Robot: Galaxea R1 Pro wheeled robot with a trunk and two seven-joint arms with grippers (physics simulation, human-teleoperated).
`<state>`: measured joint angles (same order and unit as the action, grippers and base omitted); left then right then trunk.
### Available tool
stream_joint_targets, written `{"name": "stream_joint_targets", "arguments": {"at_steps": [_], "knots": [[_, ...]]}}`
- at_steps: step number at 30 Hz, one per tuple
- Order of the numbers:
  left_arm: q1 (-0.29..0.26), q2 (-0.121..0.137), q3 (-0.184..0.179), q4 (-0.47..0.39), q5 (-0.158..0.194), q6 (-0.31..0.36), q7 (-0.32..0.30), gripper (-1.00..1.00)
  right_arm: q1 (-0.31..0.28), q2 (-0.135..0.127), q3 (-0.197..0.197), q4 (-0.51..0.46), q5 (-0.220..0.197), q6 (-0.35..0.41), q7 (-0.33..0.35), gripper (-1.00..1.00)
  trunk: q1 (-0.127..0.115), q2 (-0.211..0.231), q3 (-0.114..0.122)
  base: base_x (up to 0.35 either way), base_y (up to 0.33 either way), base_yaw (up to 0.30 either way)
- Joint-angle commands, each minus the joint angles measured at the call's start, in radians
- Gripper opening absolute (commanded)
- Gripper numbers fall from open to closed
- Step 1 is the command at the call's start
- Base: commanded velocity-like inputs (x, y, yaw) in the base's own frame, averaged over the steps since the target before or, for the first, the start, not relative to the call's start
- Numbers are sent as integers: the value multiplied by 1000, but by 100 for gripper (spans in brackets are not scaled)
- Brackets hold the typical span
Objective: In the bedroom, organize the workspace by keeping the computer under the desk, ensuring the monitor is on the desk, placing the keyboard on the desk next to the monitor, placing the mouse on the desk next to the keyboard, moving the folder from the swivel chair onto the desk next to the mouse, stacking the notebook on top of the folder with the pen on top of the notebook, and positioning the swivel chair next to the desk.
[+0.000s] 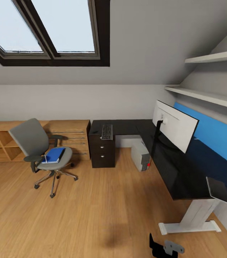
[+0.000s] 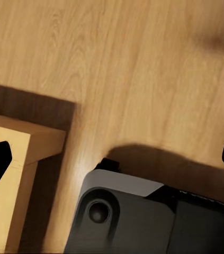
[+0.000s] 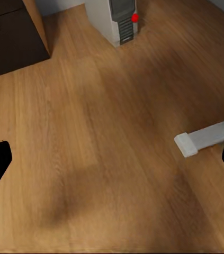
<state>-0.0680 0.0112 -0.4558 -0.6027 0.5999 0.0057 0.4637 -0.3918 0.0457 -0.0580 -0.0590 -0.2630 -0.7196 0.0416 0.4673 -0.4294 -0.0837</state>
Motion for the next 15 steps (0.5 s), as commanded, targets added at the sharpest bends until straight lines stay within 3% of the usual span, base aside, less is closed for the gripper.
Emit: {"name": "stream_joint_targets", "arguments": {"at_steps": [1,6,15], "knots": [[-1,1,-7,-2,6,1,9,100,-1,0,-6,1,-2,-3,4,100,-4,5,1,-336,-131,0],[-1,-1,-7,-2,6,2,9,100,-1,0,-6,1,-1,-5,4,100,-17,29,12,-310,-190,-75],[-1,-16,-8,-2,7,2,8,100,-1,-1,-6,1,-3,-6,4,100,-17,29,12,-283,-235,-235]]}}
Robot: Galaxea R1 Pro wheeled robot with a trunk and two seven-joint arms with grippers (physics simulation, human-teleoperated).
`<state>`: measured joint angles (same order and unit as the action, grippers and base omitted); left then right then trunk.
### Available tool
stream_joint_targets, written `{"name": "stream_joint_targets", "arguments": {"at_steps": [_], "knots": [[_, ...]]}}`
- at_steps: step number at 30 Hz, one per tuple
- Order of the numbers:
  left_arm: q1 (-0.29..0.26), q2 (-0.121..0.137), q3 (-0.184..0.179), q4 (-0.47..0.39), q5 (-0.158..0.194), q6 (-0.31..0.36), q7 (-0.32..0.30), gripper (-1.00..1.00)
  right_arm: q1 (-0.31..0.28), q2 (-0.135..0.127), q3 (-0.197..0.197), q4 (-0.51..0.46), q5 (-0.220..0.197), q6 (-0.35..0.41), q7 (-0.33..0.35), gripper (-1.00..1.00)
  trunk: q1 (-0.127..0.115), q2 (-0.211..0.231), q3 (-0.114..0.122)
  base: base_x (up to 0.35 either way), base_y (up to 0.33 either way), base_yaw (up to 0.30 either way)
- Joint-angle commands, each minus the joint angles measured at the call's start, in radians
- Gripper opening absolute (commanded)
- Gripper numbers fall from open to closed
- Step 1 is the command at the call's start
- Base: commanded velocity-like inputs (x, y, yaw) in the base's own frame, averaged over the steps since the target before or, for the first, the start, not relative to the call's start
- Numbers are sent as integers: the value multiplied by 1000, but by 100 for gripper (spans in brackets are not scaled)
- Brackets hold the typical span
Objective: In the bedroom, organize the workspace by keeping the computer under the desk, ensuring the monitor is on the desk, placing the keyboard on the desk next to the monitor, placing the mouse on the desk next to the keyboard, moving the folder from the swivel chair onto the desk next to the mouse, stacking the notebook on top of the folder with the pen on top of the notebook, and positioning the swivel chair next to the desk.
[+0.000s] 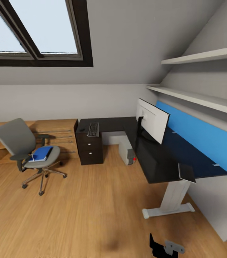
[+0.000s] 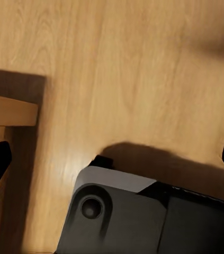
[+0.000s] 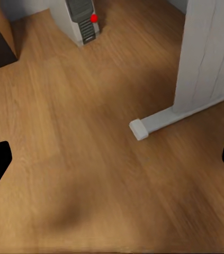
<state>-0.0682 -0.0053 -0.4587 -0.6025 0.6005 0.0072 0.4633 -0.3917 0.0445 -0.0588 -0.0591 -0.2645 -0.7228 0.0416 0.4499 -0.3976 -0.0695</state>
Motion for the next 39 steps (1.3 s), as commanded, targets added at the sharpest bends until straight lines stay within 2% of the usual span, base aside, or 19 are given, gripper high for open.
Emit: {"name": "stream_joint_targets", "arguments": {"at_steps": [1,10,19,24,25,39], "knots": [[-1,-1,-6,-2,7,1,9,100,-1,0,-6,1,-1,-3,4,100,0,-2,-2,-279,-240,-265],[-1,-7,-6,-2,7,1,9,100,-1,0,-7,0,-5,-4,4,100,0,-2,-6,-278,-242,-229],[-1,-7,-5,-2,4,-5,8,100,-1,0,-6,1,-2,-4,4,100,0,-2,-9,-203,-177,-51],[-1,-7,-6,-2,3,-51,6,100,-1,-1,-8,0,-3,-5,4,100,0,-2,-9,-19,-40,-2],[-1,-7,-9,-2,4,-75,6,100,-1,-1,-11,-1,-5,-6,4,100,0,-2,-9,-3,-251,8],[-1,-7,-11,0,6,-83,6,100,-1,1,-11,-1,-5,-7,3,100,0,-2,-10,-1,-302,197]]}}
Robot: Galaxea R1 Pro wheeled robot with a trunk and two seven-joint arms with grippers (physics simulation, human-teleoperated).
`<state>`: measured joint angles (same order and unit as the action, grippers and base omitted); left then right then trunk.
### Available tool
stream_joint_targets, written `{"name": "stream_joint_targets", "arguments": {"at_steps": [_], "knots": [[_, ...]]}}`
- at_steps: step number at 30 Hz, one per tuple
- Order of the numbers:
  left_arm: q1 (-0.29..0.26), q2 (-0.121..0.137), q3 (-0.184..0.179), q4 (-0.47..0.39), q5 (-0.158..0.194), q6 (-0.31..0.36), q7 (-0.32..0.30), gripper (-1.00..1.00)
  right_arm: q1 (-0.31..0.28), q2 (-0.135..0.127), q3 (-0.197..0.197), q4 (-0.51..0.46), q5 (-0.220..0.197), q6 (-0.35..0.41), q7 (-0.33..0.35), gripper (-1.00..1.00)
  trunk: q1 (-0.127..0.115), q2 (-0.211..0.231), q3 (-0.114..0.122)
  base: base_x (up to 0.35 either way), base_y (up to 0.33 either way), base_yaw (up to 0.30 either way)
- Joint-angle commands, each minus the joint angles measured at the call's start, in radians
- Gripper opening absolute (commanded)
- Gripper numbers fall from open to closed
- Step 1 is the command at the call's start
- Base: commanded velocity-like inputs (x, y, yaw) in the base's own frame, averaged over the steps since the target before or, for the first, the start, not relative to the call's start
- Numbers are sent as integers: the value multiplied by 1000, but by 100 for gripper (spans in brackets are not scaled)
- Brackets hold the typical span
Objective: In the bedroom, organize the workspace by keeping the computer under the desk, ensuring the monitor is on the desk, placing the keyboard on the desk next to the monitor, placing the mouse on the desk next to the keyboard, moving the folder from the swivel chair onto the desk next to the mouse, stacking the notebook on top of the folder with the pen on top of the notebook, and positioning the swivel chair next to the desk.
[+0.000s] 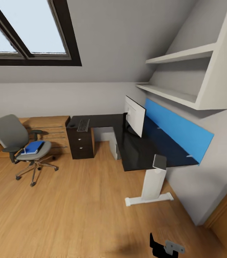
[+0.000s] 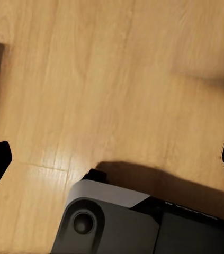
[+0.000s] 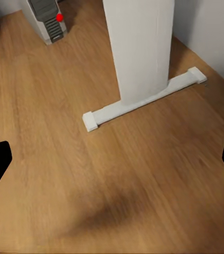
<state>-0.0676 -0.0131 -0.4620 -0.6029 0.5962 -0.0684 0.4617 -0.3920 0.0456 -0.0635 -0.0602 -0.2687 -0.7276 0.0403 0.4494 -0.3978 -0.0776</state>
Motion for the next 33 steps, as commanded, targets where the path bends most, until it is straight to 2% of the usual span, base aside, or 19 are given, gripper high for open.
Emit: {"name": "stream_joint_targets", "arguments": {"at_steps": [1,7,16,22,23,24,25,30,31,33], "knots": [[-1,1,-7,0,11,-7,7,100,-1,0,-6,0,0,-3,4,100,1,-2,-3,0,-320,195],[-1,1,-7,0,11,-7,5,100,-1,0,-2,1,4,-3,4,100,1,-2,-4,0,-284,82],[-1,6,-1,1,13,-10,6,100,-1,-7,-4,-12,3,-5,4,100,1,-2,-4,0,-54,8],[-1,10,3,1,12,-12,9,100,-2,-55,-8,-83,-2,5,5,100,1,-2,-4,0,-7,1],[-1,10,5,1,12,-12,9,100,-3,-71,-9,-109,-5,23,5,100,1,-2,-4,0,-3,0],[-1,11,6,2,13,-12,10,100,-3,-71,-9,-109,-5,23,5,100,1,-2,-4,0,-3,0],[-1,17,13,4,14,-13,11,100,-5,-85,-10,-136,-10,57,6,100,1,-2,-4,0,-2,0],[-1,36,42,8,16,-13,10,100,-18,-111,-11,-203,-53,204,14,100,1,-2,-4,0,0,0],[-1,40,52,9,17,-12,9,100,-30,-123,-12,-236,-85,266,22,100,1,-2,-4,0,0,0],[-1,43,59,11,17,-12,8,100,-44,-134,-12,-273,-123,322,34,100,1,-2,-4,0,0,0]]}}
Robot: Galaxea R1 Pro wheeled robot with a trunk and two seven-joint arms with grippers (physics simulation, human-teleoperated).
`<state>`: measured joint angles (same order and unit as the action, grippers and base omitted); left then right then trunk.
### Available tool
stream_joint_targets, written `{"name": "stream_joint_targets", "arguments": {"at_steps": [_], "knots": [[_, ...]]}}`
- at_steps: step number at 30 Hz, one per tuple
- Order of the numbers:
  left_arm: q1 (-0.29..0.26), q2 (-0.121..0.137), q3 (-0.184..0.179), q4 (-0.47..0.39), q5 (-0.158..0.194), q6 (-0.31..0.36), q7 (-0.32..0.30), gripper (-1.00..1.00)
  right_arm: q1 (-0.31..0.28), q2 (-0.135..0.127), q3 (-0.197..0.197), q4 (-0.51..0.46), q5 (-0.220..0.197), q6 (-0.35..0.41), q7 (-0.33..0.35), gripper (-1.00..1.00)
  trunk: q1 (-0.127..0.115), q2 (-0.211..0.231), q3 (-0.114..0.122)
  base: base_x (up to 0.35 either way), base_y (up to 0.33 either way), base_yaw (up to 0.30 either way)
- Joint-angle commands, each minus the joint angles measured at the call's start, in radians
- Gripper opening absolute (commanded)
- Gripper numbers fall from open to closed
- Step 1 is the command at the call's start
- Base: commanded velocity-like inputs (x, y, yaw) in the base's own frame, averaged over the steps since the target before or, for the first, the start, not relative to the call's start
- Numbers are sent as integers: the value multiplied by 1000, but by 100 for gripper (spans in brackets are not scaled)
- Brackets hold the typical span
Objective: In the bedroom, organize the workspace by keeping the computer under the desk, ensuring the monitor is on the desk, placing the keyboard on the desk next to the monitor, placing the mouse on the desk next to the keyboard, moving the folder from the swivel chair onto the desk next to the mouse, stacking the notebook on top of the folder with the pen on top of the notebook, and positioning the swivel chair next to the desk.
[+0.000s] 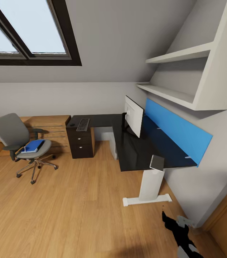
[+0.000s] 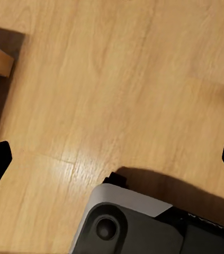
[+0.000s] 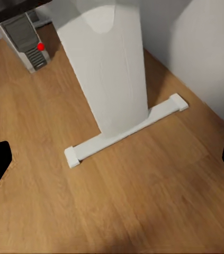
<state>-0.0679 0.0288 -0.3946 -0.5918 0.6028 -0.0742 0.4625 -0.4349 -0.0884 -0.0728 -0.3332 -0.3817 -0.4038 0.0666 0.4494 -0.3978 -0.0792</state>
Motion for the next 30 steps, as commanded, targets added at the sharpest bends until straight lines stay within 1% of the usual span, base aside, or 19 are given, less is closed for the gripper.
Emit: {"name": "stream_joint_targets", "arguments": {"at_steps": [1,2,5,8,12,16,18,19,20,21,23,28,30], "knots": [[-1,2,-5,0,11,-6,6,100,-8,-4,-2,-18,-31,23,14,100,1,-2,-2,0,0,0],[-1,4,-2,0,11,-7,5,100,-20,-12,-2,-52,-76,69,28,100,1,-2,-2,0,0,0],[-1,5,2,1,12,-8,4,100,-39,-28,-3,-95,-155,142,45,100,1,-2,-2,0,0,0],[-1,5,3,1,11,-8,3,100,-59,-52,-3,-123,-246,230,61,100,1,-2,-2,0,0,0],[-1,4,4,1,9,-9,3,100,-81,-81,-3,-143,-383,368,95,100,1,-2,-2,0,0,0],[-1,4,4,1,7,-10,2,100,-91,-99,-3,-157,-519,499,159,100,1,-2,-2,0,0,0],[-1,4,4,1,6,-10,1,100,-93,-103,-2,-161,-571,545,197,100,1,-2,-2,0,0,0],[-1,4,3,1,5,-10,1,100,-95,-106,-1,-164,-606,577,231,100,1,-2,-2,0,0,0],[-1,4,3,1,5,-10,1,100,-95,-106,-1,-164,-606,577,231,100,1,-2,-2,0,0,0],[-1,4,3,1,4,-10,1,100,-96,-109,-1,-165,-629,599,261,100,1,-2,-2,0,0,0],[-1,3,3,1,3,-10,1,100,-96,-115,0,-166,-643,613,287,100,1,-2,-2,0,0,0],[-1,2,1,1,2,-10,1,100,-97,-132,-1,-167,-663,629,339,100,1,-2,-2,16,0,0],[-1,1,0,1,2,-10,1,100,-97,-141,-1,-167,-668,634,369,100,1,-2,-2,154,0,0]]}}
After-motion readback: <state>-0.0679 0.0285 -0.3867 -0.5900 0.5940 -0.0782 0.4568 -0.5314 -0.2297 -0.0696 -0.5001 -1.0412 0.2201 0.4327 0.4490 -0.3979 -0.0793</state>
